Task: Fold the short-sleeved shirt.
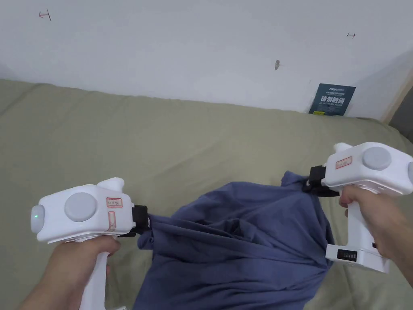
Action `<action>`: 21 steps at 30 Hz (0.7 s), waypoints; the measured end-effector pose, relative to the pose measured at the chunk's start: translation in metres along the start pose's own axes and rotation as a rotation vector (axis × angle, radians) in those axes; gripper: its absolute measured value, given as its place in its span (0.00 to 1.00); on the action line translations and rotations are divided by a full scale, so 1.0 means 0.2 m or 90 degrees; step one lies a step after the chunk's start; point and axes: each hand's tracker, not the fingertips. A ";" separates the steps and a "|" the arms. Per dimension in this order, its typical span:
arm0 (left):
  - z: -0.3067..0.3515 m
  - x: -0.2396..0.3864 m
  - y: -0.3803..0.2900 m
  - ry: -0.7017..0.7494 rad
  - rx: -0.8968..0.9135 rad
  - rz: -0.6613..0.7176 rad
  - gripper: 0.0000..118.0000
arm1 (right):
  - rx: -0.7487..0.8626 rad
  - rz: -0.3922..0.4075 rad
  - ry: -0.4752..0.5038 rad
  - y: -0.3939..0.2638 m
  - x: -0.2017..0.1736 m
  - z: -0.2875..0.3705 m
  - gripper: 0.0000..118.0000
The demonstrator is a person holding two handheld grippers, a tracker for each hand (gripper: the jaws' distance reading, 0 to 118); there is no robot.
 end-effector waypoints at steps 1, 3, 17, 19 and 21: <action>0.06 0.01 0.00 0.002 0.015 0.002 0.05 | 0.016 0.002 0.009 0.01 -0.01 0.07 0.04; 0.19 0.02 0.01 -0.004 0.059 0.002 0.05 | 0.061 0.014 0.022 -0.04 -0.05 0.29 0.04; 1.35 0.43 0.54 -0.031 0.398 -0.080 0.05 | 0.383 0.081 0.092 0.26 -0.37 1.50 0.04; 1.50 0.51 0.65 -0.019 0.446 -0.086 0.05 | 0.425 0.068 0.114 0.37 -0.40 1.59 0.04; 1.61 0.56 0.75 -0.024 0.478 -0.079 0.05 | 0.461 0.052 0.118 0.43 -0.42 1.69 0.04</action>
